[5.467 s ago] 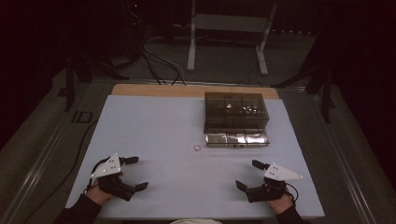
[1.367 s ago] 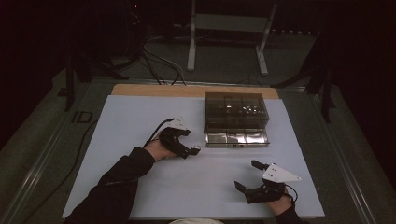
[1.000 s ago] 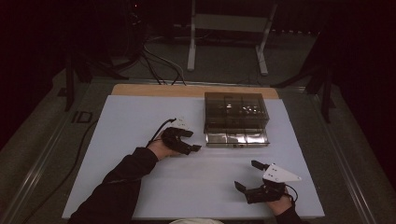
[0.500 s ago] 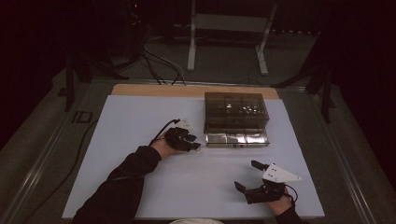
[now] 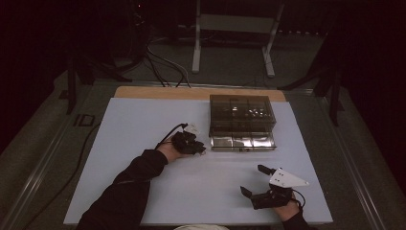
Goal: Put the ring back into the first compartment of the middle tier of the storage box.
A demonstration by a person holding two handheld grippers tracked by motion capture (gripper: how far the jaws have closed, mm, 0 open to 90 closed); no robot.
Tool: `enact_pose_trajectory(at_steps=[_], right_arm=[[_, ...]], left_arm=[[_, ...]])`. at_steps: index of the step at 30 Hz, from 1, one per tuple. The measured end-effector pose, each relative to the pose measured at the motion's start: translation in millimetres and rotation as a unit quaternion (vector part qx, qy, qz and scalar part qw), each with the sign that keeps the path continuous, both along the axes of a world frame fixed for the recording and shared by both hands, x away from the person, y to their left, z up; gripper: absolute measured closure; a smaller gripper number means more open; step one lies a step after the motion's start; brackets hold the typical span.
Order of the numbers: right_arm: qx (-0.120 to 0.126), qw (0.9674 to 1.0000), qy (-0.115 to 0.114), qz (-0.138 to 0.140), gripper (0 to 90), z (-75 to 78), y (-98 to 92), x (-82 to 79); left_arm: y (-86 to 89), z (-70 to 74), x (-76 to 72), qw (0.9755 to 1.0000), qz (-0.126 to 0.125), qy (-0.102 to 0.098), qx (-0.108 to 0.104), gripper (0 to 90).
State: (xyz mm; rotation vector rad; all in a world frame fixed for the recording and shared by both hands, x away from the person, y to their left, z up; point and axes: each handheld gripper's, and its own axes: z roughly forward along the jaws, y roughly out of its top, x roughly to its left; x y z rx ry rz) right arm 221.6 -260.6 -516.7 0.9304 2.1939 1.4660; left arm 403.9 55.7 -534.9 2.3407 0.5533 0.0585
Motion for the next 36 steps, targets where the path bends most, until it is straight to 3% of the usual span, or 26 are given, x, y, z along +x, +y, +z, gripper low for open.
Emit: enact_pose_trajectory(at_steps=[4,8,19,36], right_arm=[[-0.001,1.0000,0.001,-0.001,0.0,-0.2,-0.2,0.2],[-0.001,1.0000,0.001,0.000,0.0,-0.1,0.2,0.0],[-0.003,1.0000,0.002,0.000,0.0,-0.4,-0.1,0.4],[-0.005,1.0000,0.000,-0.001,0.0,0.1,0.2,-0.2]], left_arm=[[-1.3,0.9,0.6,0.9999,0.004,-0.006,0.013,82.1],[-0.3,0.0,1.5,0.9999,0.007,-0.004,0.009,88.0],[-2.0,1.9,0.5,0.9998,0.006,-0.007,0.020,90.0],[1.4,7.6,0.2,0.9998,0.010,-0.005,0.014,90.0]])
